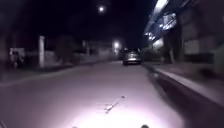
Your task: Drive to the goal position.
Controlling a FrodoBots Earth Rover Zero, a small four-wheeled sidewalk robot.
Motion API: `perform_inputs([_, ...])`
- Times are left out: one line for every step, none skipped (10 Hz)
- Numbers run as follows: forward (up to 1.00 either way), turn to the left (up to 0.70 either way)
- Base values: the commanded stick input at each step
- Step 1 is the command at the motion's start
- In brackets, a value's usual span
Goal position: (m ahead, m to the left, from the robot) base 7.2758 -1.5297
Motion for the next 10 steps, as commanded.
perform_inputs([0.70, 0.00])
perform_inputs([0.70, 0.00])
perform_inputs([0.70, 0.00])
perform_inputs([0.70, 0.00])
perform_inputs([0.70, 0.00])
perform_inputs([0.70, 0.00])
perform_inputs([0.70, 0.00])
perform_inputs([0.70, 0.00])
perform_inputs([0.70, 0.00])
perform_inputs([0.70, 0.00])
